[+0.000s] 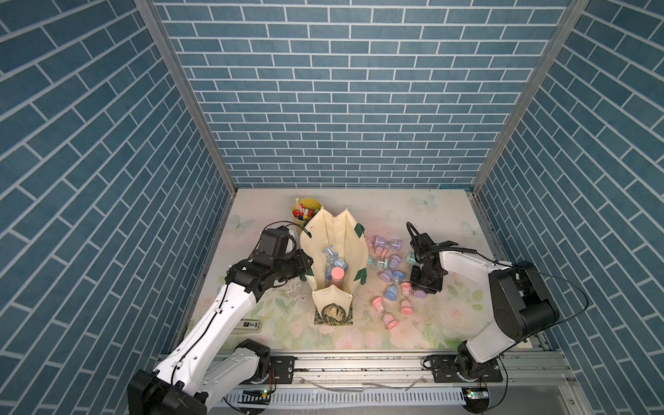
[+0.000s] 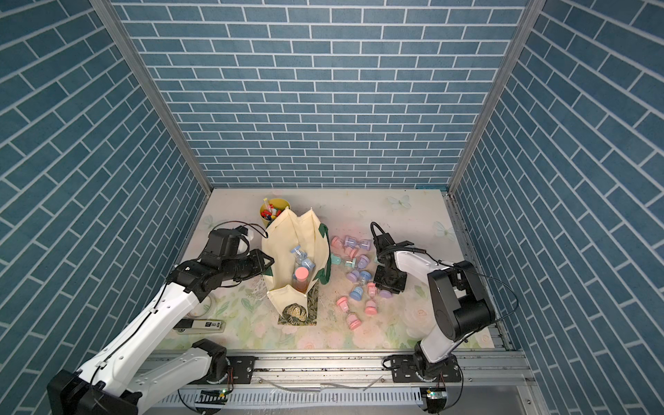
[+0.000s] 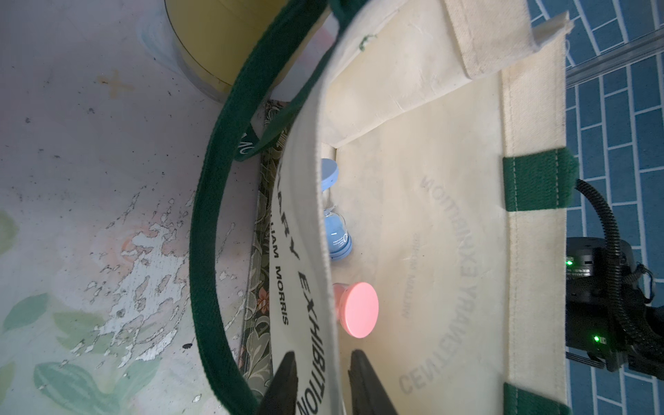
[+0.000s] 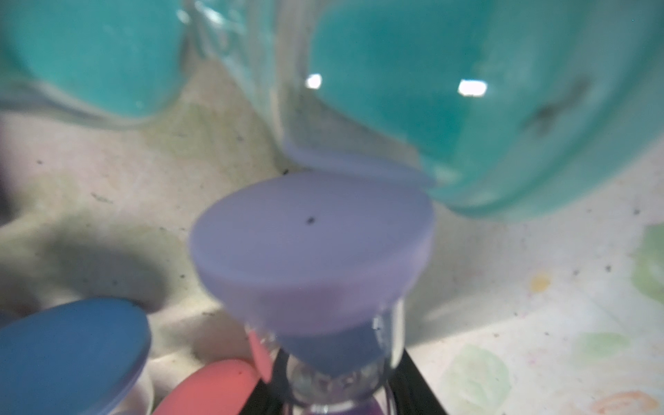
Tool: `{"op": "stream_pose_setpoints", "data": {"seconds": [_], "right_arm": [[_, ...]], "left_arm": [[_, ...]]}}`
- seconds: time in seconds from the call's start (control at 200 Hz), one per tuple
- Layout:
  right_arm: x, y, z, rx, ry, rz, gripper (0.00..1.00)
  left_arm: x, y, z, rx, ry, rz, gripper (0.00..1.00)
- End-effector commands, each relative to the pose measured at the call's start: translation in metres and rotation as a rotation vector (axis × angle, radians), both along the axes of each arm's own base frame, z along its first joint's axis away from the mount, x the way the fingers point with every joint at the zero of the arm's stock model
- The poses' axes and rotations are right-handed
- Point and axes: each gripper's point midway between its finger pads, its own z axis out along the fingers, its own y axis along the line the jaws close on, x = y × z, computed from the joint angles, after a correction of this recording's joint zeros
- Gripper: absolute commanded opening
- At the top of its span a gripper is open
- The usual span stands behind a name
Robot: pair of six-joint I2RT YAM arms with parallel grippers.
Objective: Put the hourglass into the canvas bag
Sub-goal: Pick up the hourglass from the center of the board.
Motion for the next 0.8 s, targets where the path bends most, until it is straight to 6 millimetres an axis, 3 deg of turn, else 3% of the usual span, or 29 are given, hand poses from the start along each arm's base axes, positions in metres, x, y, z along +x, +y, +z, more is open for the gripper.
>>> {"op": "stream_pose_setpoints", "data": {"seconds": [0.0,0.64,0.795], "right_arm": [[-0.002,0.002,-0.005,0.028,-0.005,0.001,0.26],[-0.002,0.002,0.049,0.123,-0.321,0.021,0.19],[-0.002,0.003,0.06,0.116,-0.352,0.035,0.13]], "left_arm": [[-0.002,0.003,-0.003,0.002,0.006,0.011,0.31],[-0.002,0.007,-0.001,0.019,0.007,0.028,0.36],[-0.001,0.007,0.007,0.018,-0.007,0.022,0.37]]}}
